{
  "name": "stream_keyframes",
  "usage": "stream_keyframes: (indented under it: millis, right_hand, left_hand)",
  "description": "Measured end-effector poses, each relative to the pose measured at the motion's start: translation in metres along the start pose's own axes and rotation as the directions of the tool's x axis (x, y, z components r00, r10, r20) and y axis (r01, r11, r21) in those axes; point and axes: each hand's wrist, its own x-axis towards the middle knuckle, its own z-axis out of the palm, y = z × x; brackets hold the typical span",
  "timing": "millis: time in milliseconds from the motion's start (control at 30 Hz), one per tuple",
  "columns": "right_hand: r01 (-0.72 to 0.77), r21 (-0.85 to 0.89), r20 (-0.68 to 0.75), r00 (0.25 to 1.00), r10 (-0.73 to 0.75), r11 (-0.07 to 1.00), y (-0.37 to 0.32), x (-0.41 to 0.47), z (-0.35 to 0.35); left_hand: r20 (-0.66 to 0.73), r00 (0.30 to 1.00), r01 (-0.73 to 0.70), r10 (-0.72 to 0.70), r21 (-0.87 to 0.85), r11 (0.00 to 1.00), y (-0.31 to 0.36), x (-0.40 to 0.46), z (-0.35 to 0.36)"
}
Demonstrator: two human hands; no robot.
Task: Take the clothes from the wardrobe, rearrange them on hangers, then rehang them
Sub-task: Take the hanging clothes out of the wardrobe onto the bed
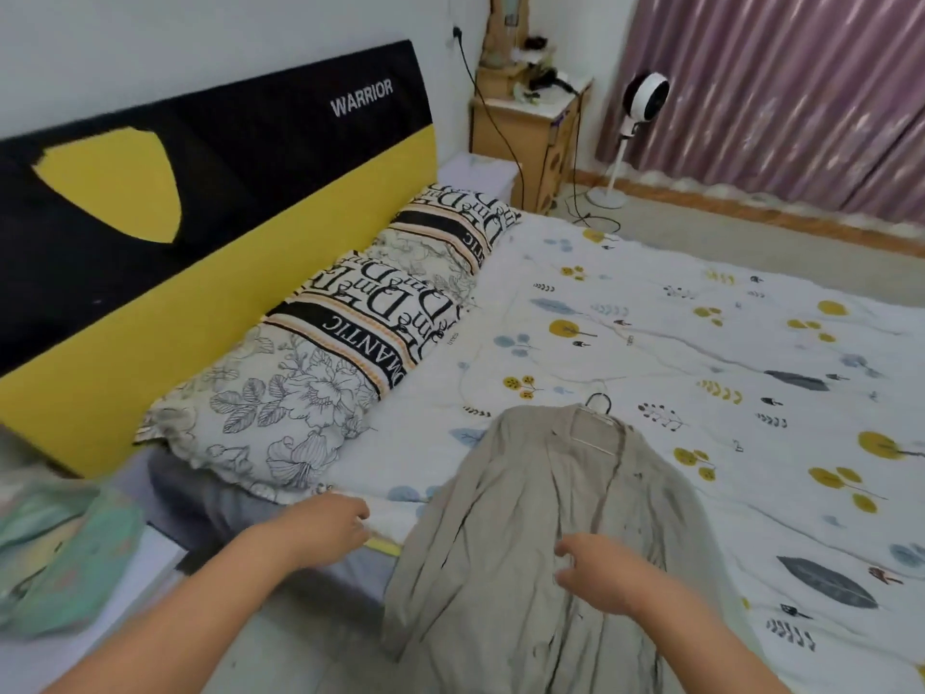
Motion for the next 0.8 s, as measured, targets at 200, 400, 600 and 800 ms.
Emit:
stream_keyframes:
  millis: [200, 400, 600, 800]
  right_hand:
    - [0.105, -0.194, -0.014, 0.994, -0.110, 0.975, -0.011, 0.000, 0.000]
    - [0.267, -0.380, 0.070, 0.963, -0.260, 0.886, -0.018, 0.000, 0.002]
    - [0.449, -0.530, 0.087, 0.873, -0.481, 0.719, -0.080, -0.020, 0.012]
    - [0.595, -0.642, 0.235, 0.753, -0.615, 0.483, -0.175, -0.078, 0.068]
  left_hand:
    - [-0.076, 0.978, 0.178, -0.195, -0.185, 0.967, -0.022, -0.073, 0.043]
    - [-0.014, 0.907, 0.385, -0.421, -0.375, 0.843, -0.014, -0.156, 0.102]
    - [0.045, 0.796, 0.526, -0.604, -0.547, 0.652, 0.004, -0.245, 0.147]
    - [0.084, 0.648, 0.615, -0.757, -0.645, 0.454, -0.001, -0.345, 0.192]
